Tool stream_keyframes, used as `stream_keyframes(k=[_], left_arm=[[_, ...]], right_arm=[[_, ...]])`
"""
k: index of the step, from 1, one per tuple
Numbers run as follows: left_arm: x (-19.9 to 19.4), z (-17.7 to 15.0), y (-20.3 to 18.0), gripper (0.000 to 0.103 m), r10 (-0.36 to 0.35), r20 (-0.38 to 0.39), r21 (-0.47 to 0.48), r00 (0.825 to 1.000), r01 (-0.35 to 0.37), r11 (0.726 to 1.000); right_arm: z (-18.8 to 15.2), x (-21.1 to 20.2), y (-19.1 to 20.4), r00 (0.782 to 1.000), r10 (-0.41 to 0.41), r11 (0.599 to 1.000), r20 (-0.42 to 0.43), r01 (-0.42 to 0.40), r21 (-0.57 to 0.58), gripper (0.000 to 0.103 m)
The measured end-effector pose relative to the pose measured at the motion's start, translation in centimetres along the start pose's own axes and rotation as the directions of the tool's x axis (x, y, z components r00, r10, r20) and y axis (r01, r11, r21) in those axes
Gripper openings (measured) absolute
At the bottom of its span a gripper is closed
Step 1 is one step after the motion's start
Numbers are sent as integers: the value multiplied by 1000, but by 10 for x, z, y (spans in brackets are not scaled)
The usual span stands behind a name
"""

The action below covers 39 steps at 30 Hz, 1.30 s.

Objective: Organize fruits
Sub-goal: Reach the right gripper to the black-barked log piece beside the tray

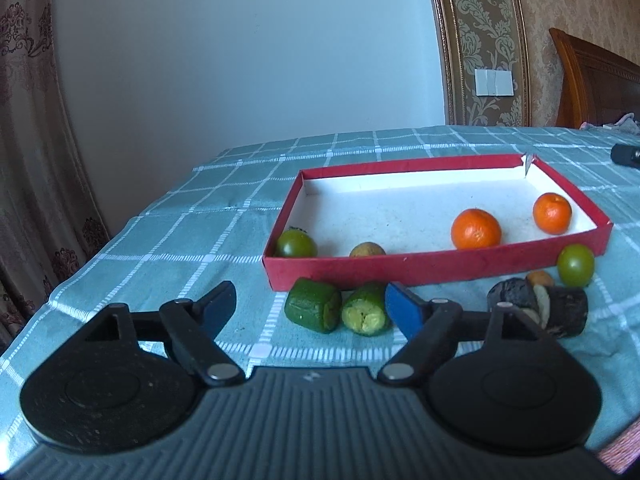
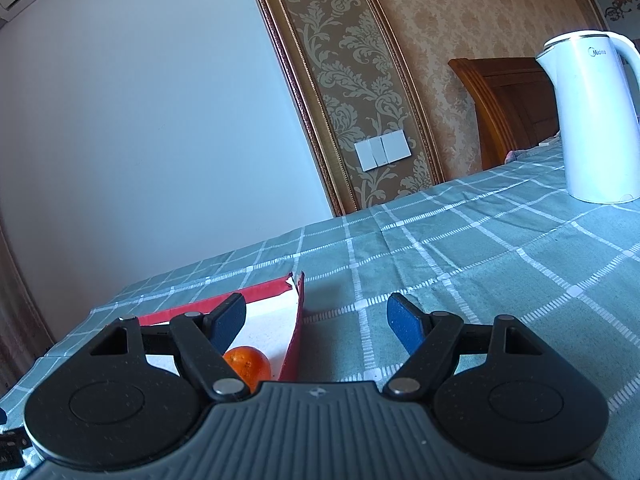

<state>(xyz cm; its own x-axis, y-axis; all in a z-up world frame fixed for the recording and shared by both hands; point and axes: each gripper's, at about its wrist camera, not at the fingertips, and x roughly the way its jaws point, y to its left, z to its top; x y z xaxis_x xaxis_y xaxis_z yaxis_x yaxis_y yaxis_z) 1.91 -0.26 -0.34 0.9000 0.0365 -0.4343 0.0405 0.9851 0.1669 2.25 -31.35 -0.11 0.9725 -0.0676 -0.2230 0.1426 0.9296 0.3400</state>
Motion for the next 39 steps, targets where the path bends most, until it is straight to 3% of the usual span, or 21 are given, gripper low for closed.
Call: stream_keyframes(k=[7,12,13,15,19,25,33,35,38,39], left_arm=[[6,-1,8,88,-17,-36,-49,999,15,999],[-3,-6,3,91,-5,11,-13,1000,5,1000],[-5,-7,1,93,-4,23,0,1000,4,1000],[-8,-7,-3,95,1,41,18,999,-2,1000],[-9,-8,0,96,-8,52,-1,999,8,1000],[-6,-6,9,97,-26,38,-53,999,28,998],[-4,-6,14,99,-34,30,-88,999,37,995],[-4,-6,15,99,-37,31,-90,999,39,995],[-4,-7,16,99,-40,32,-93,999,43,995],[-4,-7,17,99,-40,33,-96,999,43,994]], right_arm=[[1,-5,-2,999,18,1000,43,-18,8,78],[3,-15,5,994,86,996,63,-85,-13,78],[4,-19,10,993,111,994,50,-110,-25,78],[4,-27,20,985,172,983,3,-172,-56,90],[-7,-44,49,959,261,937,-110,-279,-212,90],[-38,-55,86,932,233,873,-279,-327,-362,91],[-58,-44,102,920,195,856,-341,-329,-398,90],[-58,-43,104,916,195,852,-350,-336,-403,83],[-61,-34,109,896,185,841,-404,-357,-407,56],[-62,-31,110,891,179,839,-418,-360,-408,55]])
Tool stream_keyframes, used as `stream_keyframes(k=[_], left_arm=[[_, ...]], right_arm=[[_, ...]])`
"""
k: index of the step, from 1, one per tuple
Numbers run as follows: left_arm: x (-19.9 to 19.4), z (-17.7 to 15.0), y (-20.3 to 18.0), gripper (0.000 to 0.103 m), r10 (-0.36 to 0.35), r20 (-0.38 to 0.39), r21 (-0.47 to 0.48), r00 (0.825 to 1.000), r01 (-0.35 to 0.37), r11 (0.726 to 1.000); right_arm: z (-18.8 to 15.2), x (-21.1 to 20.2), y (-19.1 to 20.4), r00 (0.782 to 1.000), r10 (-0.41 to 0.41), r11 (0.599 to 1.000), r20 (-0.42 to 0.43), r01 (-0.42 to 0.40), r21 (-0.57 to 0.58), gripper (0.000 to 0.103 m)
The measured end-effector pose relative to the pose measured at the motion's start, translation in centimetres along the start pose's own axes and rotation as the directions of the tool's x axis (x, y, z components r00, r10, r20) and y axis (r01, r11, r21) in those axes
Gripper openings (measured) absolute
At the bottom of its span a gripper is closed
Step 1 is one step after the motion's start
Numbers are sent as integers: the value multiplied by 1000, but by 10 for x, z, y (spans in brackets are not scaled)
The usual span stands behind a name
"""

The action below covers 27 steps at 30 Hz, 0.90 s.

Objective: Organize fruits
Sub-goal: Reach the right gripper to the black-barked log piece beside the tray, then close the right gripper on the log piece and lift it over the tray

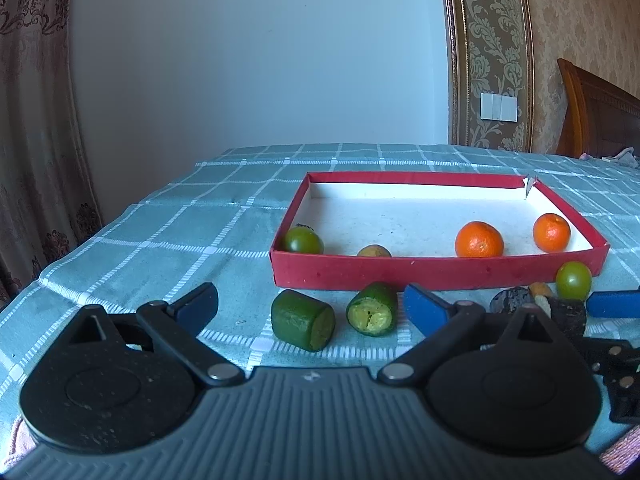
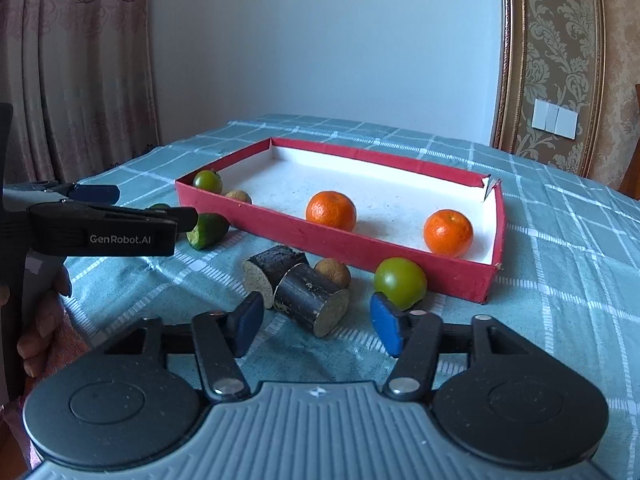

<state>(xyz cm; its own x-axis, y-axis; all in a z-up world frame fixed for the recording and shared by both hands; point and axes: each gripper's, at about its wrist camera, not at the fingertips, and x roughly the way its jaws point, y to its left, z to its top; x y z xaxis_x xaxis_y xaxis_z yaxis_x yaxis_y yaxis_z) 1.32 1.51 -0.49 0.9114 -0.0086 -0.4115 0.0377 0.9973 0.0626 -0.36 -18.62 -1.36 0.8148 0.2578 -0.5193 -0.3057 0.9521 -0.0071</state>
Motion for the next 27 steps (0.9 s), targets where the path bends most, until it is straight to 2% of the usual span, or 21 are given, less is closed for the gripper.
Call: stream_keyframes(k=[9,10,11,12,27], left_arm=[[0,0,1,99,-7,-3,-8,1000,7,1000],[0,0,1,99,-8,-3,-9,1000,8,1000],[0,0,1,99,-7,-3,-9,1000,7,1000],[0,0,1,99,-7,-4,-9,1000,7,1000],[0,-1,1,99,0,-6,-8,1000,0,1000]], right_arm=[[4,13,0,999,8,1000,-34,-8,3,55],[5,15,0,999,9,1000,-39,-9,6,54],[5,16,-1,999,14,1000,-44,-14,9,46],[6,17,-2,999,26,1000,-48,-25,15,45],[6,-11,-1,999,27,999,34,-29,43,44]])
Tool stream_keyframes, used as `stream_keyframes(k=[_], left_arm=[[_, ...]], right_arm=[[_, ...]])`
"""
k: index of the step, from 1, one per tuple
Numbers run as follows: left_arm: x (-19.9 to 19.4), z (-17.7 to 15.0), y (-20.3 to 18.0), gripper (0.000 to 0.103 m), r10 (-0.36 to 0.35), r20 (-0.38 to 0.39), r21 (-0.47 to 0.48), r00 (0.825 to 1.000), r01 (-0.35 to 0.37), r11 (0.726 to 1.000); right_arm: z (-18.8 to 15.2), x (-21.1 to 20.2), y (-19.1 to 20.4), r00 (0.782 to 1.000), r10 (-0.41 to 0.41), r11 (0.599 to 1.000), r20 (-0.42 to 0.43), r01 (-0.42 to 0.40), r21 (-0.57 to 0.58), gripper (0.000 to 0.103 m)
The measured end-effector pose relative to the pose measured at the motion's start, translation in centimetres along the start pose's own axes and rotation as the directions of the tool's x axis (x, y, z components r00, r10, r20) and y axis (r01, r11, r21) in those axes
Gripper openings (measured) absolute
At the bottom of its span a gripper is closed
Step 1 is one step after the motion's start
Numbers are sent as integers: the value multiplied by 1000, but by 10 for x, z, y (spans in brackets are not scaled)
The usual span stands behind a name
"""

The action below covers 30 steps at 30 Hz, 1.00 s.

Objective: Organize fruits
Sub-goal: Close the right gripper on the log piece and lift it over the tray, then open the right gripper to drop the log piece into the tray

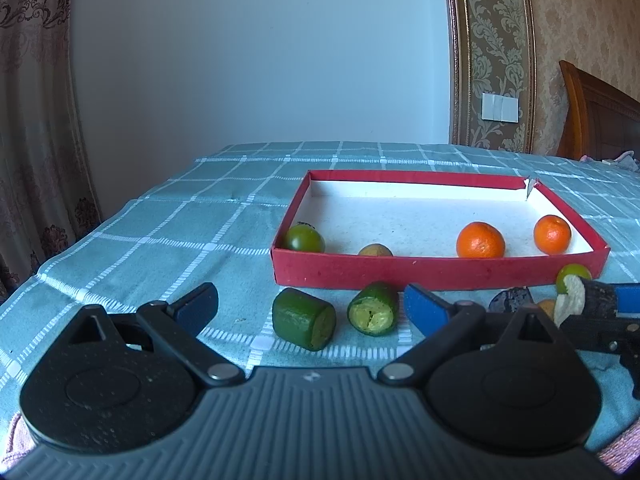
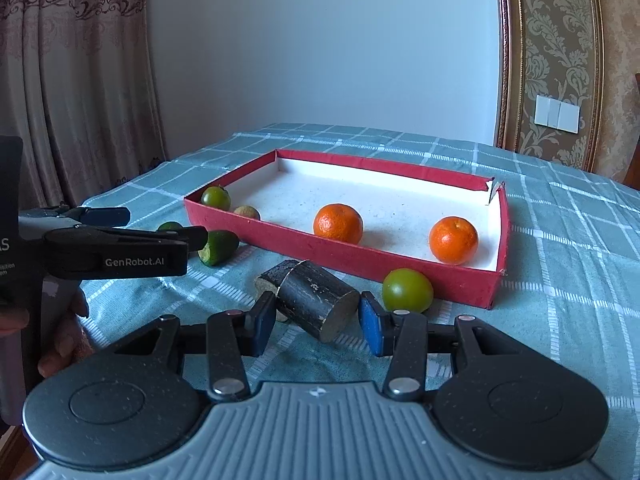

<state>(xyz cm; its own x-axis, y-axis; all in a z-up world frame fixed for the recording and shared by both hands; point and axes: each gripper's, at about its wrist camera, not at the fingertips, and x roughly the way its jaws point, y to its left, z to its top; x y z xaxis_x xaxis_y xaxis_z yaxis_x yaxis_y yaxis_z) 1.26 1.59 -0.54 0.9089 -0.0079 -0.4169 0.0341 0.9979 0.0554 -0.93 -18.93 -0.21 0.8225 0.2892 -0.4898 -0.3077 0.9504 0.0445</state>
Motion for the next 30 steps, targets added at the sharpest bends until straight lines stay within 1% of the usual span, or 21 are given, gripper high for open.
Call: stream_keyframes(k=[3,9,11,15,18,22,24,25,27,29,30], left_arm=[[0,-1,0,99,4,0,-1,1000,-4,1000],[-1,0,-1,99,6,-2,-4,1000,-6,1000],[0,0,0,99,5,-3,-4,1000,-5,1000],[0,0,1,99,2,-8,-11,1000,-2,1000],[-1,0,1,99,3,-8,-13,1000,-3,1000],[-1,1,1,99,1,-11,-16,1000,-1,1000],[0,1,1,99,-2,-13,-17,1000,2,1000],[0,1,2,99,-4,-15,-19,1000,4,1000],[1,1,2,99,-8,-19,-24,1000,8,1000],[2,1,4,99,-11,-22,-31,1000,11,999],[2,1,4,99,-13,-23,-33,1000,13,999]], right_arm=[[0,-3,-1,1000,1,1000,7,-1,6,44],[-8,-1,-5,1000,2,1000,-8,-2,24,44],[-6,-1,-8,1000,-6,1000,-2,6,27,44],[14,0,-17,999,-30,999,30,29,44,44],[35,9,-29,996,-69,996,59,66,60,45],[53,29,-46,993,-103,989,58,96,109,45],[58,39,-52,992,-119,987,49,113,115,45],[60,43,-55,992,-123,985,42,117,124,46],[62,46,-61,990,-130,982,51,121,148,53],[62,42,-63,987,-140,979,78,126,160,54],[62,39,-63,985,-143,978,93,126,166,56]])
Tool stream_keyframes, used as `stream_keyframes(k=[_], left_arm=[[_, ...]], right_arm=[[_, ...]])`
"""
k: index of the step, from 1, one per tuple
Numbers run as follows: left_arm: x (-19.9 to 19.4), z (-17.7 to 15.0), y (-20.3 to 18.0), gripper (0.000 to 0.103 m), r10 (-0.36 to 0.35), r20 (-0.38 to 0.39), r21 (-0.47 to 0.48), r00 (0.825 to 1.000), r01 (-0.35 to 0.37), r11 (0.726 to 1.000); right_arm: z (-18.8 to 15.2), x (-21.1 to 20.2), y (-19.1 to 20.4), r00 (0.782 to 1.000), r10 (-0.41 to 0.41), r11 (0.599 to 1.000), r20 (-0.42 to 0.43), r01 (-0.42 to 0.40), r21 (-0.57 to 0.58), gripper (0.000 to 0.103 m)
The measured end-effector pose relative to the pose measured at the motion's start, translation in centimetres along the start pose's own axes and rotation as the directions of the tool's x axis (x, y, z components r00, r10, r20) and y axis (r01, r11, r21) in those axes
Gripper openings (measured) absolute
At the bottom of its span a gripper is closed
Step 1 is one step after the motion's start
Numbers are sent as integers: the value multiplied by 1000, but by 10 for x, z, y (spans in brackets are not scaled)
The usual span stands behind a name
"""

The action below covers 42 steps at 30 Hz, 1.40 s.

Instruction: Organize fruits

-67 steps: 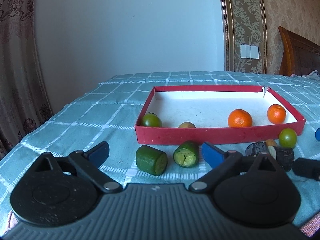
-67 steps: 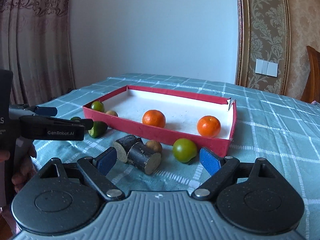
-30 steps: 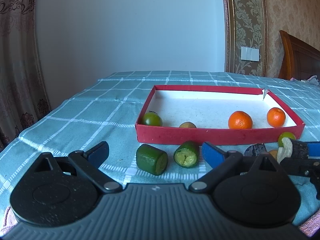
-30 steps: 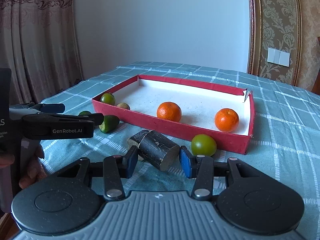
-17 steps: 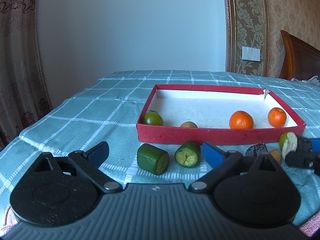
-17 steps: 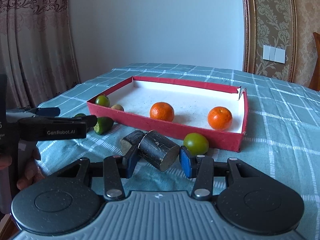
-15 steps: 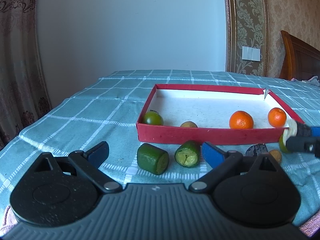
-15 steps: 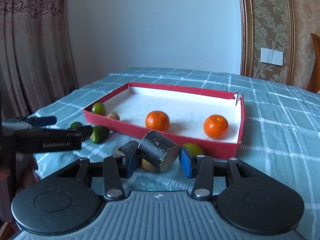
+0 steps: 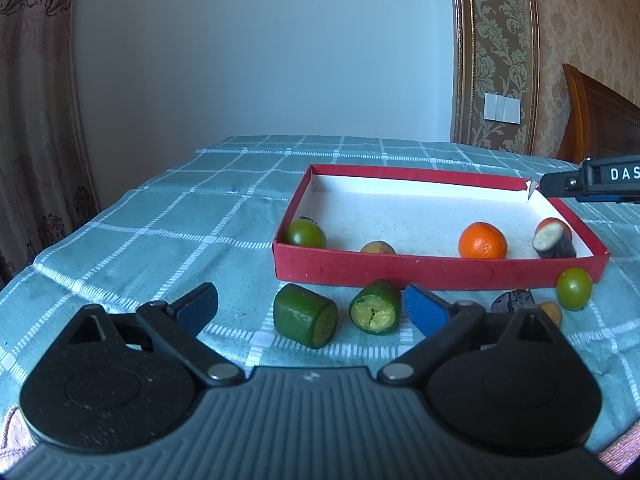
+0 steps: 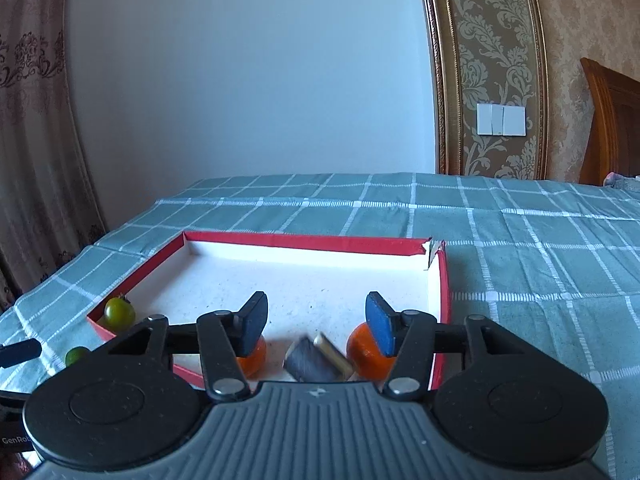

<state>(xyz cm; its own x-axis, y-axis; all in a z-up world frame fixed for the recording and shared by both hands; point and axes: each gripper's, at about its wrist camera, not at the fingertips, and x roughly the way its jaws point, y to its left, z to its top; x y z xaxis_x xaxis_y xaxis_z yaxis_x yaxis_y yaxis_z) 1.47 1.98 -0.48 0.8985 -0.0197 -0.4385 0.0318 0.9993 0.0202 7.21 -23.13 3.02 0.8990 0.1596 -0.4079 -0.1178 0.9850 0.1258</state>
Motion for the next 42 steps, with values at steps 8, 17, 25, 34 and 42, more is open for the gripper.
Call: stream_keyframes(k=[8,17,25,34,42], left_arm=[[1,0,1,99,1,-5,-2,1000,-1,1000],[1,1,4,103,10,-1,-19,1000,-10,1000],[-13,-1,11,103,-56,60,-16,997,57,998],[-25,-5,8,101,-75,123,168,990,54,984],[-17,-7,19,80,-109,74,171,991,95,981]], right_arm=[[-27,-39,-29,982,-61,995,176,46,90,74],[-45,-42,-74,973,-106,951,206,39,307,74],[-43,-36,-76,973,-83,959,214,19,282,74],[-41,-25,-89,980,-81,936,184,11,351,74],[-41,-28,-87,977,-80,940,196,9,340,74]])
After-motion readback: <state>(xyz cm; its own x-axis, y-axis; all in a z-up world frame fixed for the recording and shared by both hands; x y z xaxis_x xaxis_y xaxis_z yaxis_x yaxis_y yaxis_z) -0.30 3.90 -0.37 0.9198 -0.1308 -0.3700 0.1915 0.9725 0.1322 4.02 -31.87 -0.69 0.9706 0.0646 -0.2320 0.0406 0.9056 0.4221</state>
